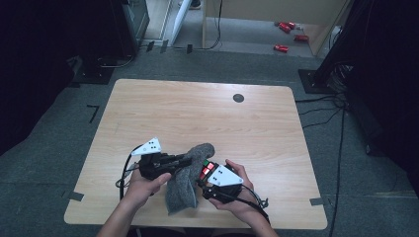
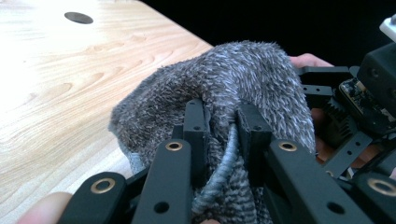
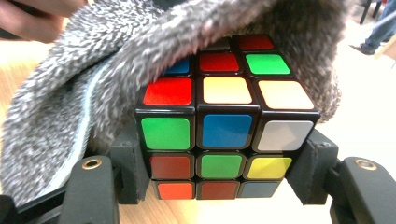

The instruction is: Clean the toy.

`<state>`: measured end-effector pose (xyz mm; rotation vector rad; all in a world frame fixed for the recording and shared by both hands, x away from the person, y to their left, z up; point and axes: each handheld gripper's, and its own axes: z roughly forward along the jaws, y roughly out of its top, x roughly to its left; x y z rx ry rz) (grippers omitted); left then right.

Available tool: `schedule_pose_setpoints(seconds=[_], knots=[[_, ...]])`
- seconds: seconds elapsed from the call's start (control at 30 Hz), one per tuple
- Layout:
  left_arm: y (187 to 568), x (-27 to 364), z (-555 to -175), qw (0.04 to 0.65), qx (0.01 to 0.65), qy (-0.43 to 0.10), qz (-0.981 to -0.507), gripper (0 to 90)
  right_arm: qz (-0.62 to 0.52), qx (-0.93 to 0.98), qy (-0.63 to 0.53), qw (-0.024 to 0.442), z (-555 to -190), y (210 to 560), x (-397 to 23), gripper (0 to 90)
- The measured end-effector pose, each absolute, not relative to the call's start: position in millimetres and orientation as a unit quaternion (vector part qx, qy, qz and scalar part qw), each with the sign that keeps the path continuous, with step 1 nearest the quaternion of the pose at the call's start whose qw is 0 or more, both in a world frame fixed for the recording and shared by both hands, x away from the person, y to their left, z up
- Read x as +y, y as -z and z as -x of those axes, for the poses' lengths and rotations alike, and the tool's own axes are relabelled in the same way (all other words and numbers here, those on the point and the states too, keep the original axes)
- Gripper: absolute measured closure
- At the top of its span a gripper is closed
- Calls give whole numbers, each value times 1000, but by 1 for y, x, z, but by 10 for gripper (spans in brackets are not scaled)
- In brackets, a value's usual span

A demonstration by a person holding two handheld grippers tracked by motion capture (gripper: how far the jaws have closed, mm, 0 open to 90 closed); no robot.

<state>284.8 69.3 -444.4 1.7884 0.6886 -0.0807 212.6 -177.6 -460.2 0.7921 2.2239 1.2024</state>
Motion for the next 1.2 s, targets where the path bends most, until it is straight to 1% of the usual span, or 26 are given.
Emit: schedule_pose_setpoints(seconds=[0.13, 0.2, 0.27, 0.47, 0.87, 0.97, 1.03, 1.1, 1.2], knots=[[451, 70, -288, 581, 293, 59, -757, 783, -292, 805, -457, 242, -213, 454, -183, 345], [454, 67, -288, 576, 286, 69, -763, 783, -291, 800, -467, 241, -212, 451, -185, 345], [455, 65, -288, 573, 285, 69, -765, 784, -283, 798, -474, 243, -211, 449, -187, 345], [451, 70, -287, 595, 279, 83, -750, 788, -278, 791, -491, 235, -209, 447, -188, 345], [444, 76, -284, 630, 265, 91, -725, 785, -276, 797, -486, 229, -210, 450, -185, 345], [440, 76, -283, 638, 253, 94, -721, 779, -274, 801, -478, 235, -209, 450, -184, 344], [439, 74, -281, 632, 247, 89, -729, 778, -274, 801, -473, 243, -209, 451, -183, 345], [440, 72, -281, 624, 255, 81, -734, 777, -271, 801, -472, 249, -208, 450, -182, 345], [443, 75, -285, 625, 265, 89, -729, 778, -270, 802, -465, 259, -207, 449, -182, 344]])
